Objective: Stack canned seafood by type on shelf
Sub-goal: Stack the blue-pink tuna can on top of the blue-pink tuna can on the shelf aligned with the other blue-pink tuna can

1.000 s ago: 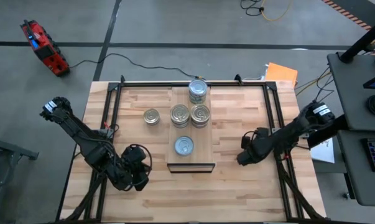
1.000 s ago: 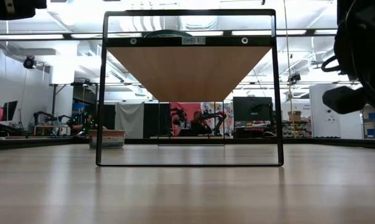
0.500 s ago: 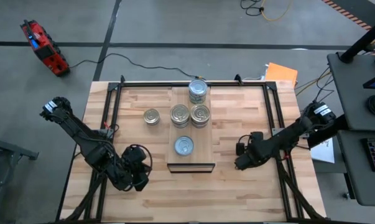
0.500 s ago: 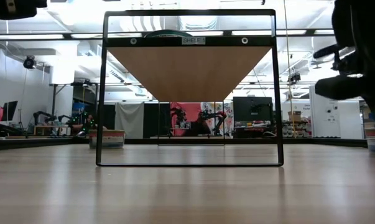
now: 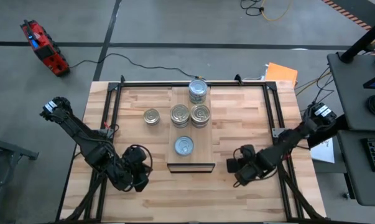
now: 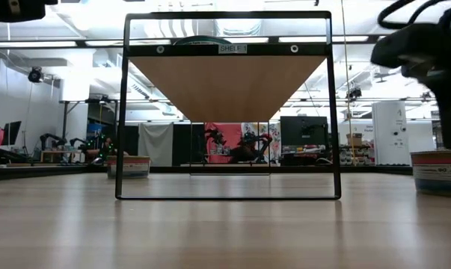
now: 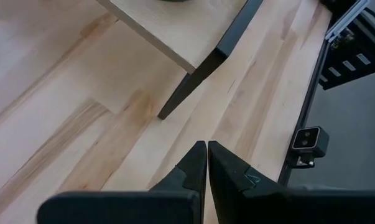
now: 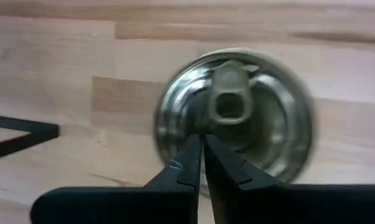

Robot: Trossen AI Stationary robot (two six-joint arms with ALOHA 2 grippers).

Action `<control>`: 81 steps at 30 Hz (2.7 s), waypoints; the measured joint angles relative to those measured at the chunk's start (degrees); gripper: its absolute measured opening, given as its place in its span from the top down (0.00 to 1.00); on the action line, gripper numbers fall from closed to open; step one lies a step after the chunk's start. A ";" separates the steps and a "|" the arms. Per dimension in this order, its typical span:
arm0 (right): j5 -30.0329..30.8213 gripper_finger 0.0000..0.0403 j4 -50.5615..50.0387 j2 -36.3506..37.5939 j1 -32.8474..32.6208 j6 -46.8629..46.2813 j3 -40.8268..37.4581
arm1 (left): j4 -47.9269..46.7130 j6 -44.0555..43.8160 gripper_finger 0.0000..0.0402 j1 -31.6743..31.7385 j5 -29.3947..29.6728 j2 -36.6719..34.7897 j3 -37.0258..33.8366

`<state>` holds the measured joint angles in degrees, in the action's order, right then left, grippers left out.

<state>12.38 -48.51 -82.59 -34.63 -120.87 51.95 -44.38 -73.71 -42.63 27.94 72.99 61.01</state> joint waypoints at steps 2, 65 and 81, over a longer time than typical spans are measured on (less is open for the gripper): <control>0.76 0.97 -2.39 0.01 -0.84 0.37 0.84 | 0.63 0.11 1.00 -0.02 0.00 0.00 -0.01; 3.74 0.98 16.04 4.36 -12.03 28.34 -0.65 | 19.29 -12.40 1.00 -5.76 -2.42 23.83 12.44; 1.92 0.98 0.29 2.72 -12.24 19.64 -0.89 | 10.23 -13.68 1.00 -5.09 4.42 36.17 27.66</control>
<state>14.30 -48.23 -79.87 -46.87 -101.23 51.06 -34.15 -87.38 -47.72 32.36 109.16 88.67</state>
